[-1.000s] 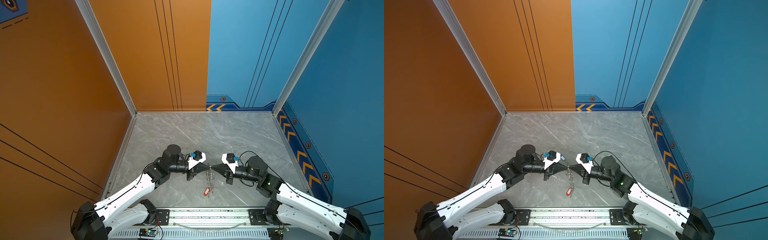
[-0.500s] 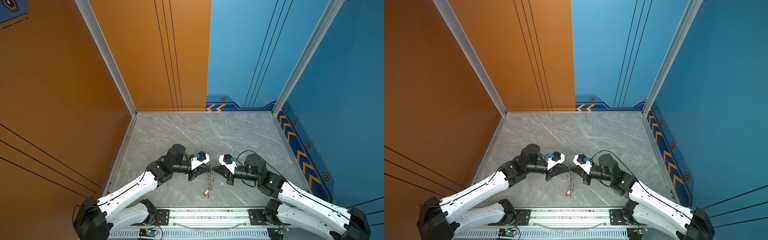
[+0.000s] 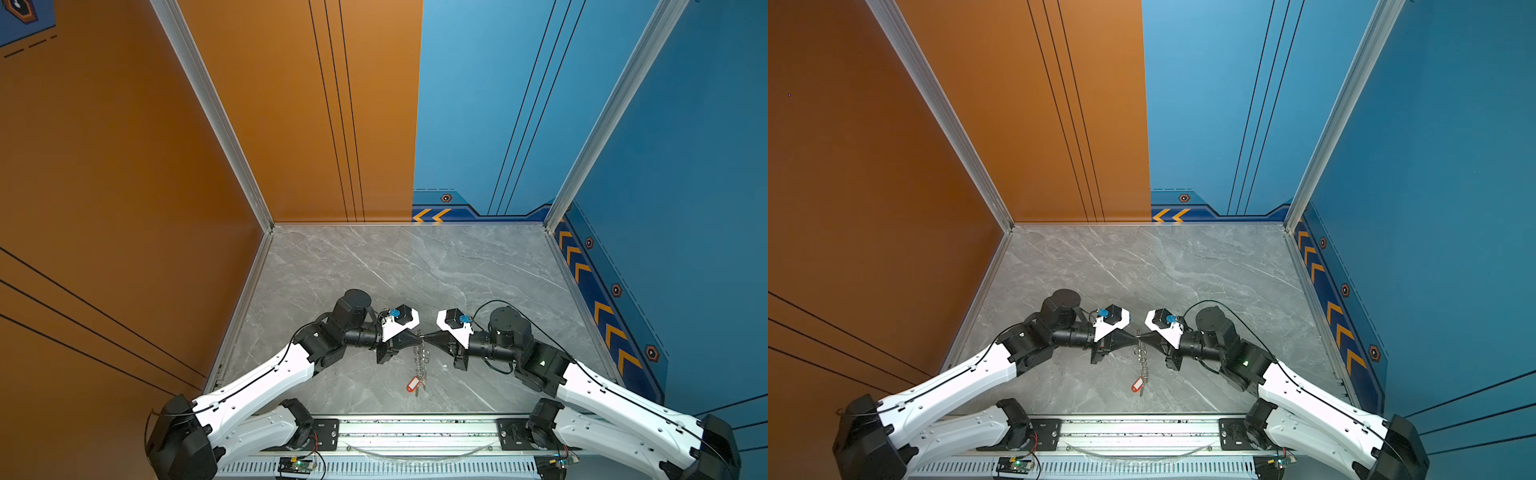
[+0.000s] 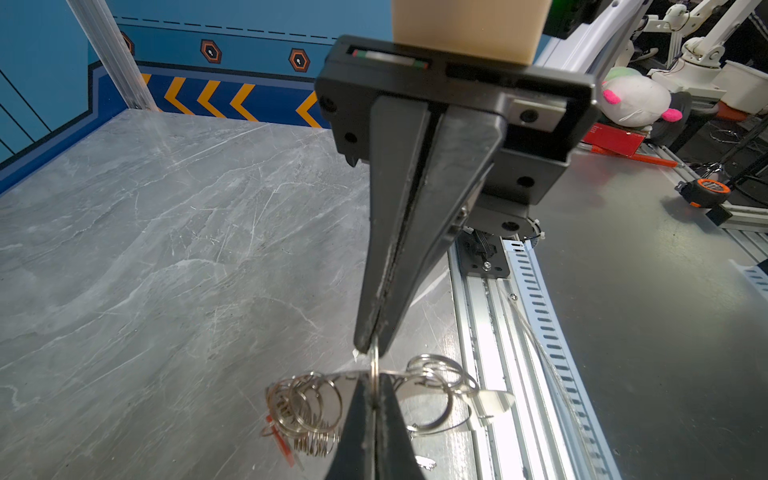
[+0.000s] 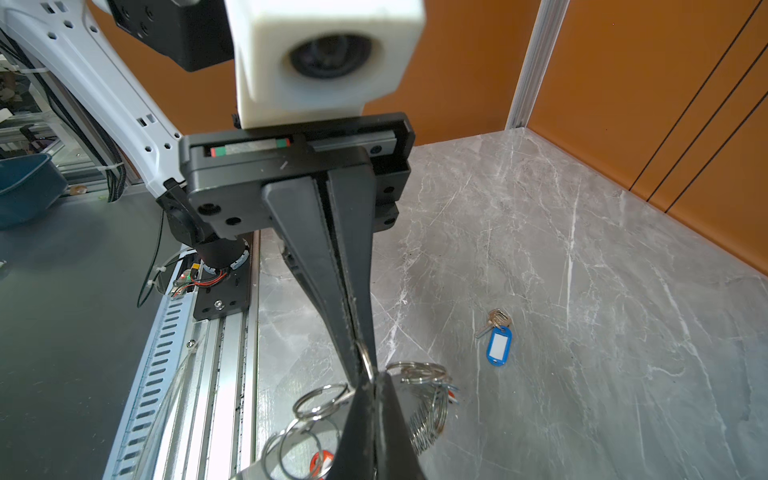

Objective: Put the keys on the keyring

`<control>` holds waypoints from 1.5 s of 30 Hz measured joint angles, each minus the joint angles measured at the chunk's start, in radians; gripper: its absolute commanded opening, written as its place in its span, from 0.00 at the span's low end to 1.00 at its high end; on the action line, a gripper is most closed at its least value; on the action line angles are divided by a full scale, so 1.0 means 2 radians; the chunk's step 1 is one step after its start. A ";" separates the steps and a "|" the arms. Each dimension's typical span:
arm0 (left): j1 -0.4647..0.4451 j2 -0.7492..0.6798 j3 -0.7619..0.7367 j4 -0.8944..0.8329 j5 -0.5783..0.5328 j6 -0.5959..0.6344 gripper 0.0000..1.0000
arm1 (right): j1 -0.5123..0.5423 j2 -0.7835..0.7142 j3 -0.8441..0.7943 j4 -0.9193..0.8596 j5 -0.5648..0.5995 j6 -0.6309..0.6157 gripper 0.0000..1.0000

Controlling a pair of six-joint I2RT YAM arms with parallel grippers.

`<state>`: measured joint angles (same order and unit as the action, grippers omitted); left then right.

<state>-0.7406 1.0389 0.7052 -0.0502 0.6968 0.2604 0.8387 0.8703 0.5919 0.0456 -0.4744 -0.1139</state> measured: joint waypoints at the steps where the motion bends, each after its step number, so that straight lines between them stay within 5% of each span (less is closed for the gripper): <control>1: 0.000 -0.002 -0.003 0.005 0.000 -0.003 0.00 | -0.001 0.000 0.000 0.000 0.000 0.002 0.10; 6: 0.001 -0.006 -0.013 0.029 -0.008 -0.013 0.00 | -0.037 -0.028 -0.023 0.047 -0.016 0.034 0.36; 13: 0.002 -0.009 -0.020 0.047 -0.010 -0.024 0.00 | -0.082 -0.049 -0.064 0.121 -0.066 0.082 0.38; 30: 0.002 -0.012 -0.031 0.102 -0.004 -0.049 0.00 | -0.053 0.007 -0.067 0.184 -0.102 0.097 0.23; 39: 0.001 -0.012 -0.033 0.105 0.004 -0.049 0.00 | -0.052 0.010 -0.067 0.187 -0.099 0.095 0.01; 45: 0.001 -0.012 -0.036 0.102 0.003 -0.050 0.02 | -0.047 0.010 -0.057 0.157 -0.084 0.077 0.00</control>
<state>-0.7391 1.0149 0.6327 0.1535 0.7036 0.1596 0.7452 0.8913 0.4770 0.3595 -0.6434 0.0395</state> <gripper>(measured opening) 0.045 0.047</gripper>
